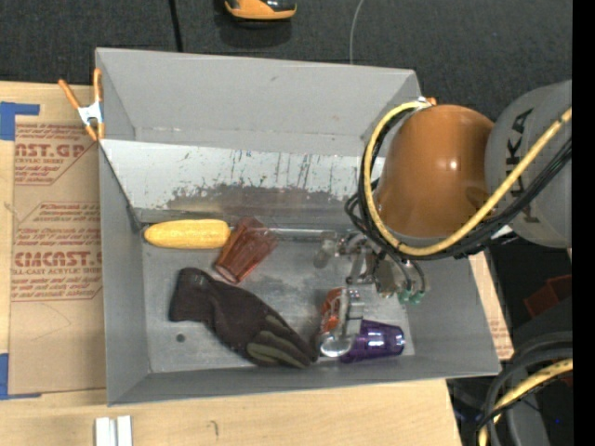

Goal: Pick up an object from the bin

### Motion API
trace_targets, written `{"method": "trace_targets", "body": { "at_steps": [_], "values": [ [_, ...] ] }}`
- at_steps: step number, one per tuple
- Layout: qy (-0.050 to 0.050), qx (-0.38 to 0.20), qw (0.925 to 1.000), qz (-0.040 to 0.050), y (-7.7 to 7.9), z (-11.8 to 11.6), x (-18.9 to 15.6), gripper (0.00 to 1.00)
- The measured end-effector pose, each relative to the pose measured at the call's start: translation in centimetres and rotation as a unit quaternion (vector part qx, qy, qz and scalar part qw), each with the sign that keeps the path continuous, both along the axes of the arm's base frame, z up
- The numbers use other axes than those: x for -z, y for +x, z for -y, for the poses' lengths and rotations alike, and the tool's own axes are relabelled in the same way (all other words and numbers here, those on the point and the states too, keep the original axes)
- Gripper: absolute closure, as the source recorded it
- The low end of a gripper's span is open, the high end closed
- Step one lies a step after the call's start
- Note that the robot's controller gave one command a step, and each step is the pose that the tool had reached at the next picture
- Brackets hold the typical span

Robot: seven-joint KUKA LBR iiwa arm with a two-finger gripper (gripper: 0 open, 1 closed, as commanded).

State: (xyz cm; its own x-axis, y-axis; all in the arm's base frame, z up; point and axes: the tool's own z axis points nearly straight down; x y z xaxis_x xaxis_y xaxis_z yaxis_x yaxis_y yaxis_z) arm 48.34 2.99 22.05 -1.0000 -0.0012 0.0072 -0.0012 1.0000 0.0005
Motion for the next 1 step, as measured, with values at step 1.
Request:
{"method": "trace_targets", "body": {
  "at_steps": [1],
  "values": [
    [0.000, 0.000, 1.0000, 0.0041, 0.17, 0.01, -0.39, 0.00]
  ]
}}
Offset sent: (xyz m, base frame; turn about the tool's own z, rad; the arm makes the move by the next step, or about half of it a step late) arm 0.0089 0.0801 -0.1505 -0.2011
